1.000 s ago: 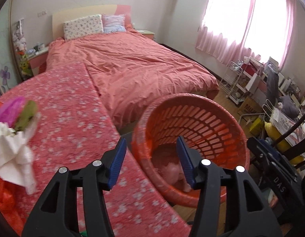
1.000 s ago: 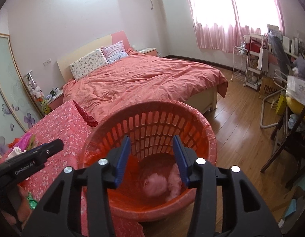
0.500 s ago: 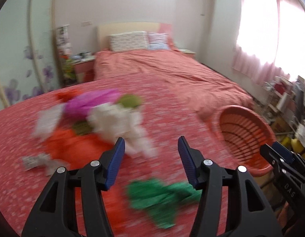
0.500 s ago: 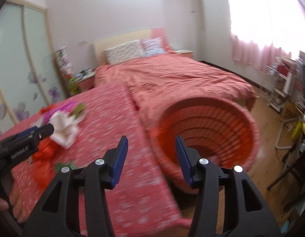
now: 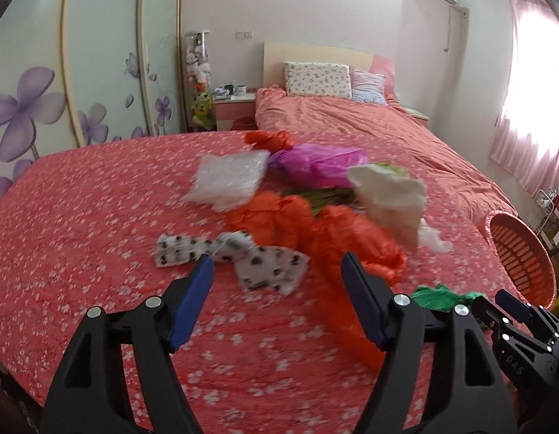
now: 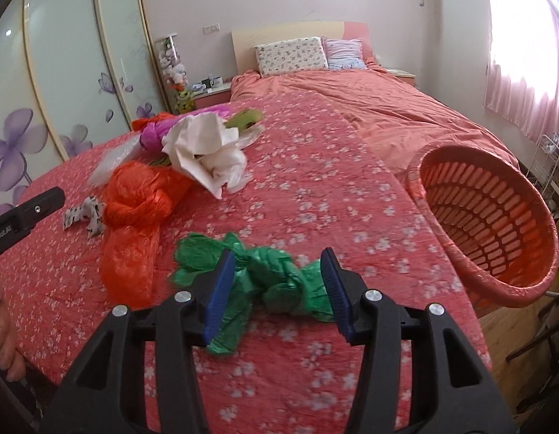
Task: Collect trash
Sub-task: 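Grasp the green plastic bag with the right gripper, then grasp the orange plastic bag with the left gripper while the right gripper holds the green bag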
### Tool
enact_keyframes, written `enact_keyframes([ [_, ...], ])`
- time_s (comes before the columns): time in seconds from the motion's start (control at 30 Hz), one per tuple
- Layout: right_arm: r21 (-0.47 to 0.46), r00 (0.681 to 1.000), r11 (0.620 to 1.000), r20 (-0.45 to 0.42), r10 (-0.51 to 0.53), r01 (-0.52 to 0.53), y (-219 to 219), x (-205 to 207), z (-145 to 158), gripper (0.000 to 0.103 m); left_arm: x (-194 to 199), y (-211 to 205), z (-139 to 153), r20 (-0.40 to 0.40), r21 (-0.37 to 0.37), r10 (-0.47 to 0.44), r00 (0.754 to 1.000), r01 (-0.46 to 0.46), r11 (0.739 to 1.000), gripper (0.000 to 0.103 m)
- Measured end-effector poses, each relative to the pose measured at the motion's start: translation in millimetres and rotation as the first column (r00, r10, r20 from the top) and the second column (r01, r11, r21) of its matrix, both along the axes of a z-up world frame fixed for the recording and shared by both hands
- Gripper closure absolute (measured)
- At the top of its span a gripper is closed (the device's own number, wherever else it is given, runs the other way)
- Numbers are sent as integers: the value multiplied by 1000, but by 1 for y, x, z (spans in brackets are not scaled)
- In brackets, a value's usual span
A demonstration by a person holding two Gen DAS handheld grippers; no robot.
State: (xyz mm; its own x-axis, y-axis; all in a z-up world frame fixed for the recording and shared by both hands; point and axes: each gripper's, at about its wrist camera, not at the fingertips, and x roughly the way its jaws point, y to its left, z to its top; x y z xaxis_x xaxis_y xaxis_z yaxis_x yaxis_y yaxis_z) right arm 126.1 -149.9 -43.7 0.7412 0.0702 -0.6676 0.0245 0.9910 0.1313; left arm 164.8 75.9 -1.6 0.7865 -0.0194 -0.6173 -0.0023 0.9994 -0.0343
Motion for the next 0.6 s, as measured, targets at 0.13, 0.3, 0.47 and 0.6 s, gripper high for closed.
enact_keyframes([
  [0.13,-16,999,1000,-35,6,-7,4,8,-10,61,-7,5,-10,-17,-15,-12,1000,12,1000,31],
  [0.3,-44,999,999,-42,17,-19,6,10,-15,80,-7,-2,-17,-28,-21,-42,999,42,999,31],
  [0.47,-36,1000,999,4,-16,16,-2,8,-4,82,-6,-13,-21,-40,-45,-73,997,71,996,31],
  [0.6,-16,997,997,41,-70,71,-19,5,8,82,-3,-25,-21,-45,-52,-100,994,98,994,31],
])
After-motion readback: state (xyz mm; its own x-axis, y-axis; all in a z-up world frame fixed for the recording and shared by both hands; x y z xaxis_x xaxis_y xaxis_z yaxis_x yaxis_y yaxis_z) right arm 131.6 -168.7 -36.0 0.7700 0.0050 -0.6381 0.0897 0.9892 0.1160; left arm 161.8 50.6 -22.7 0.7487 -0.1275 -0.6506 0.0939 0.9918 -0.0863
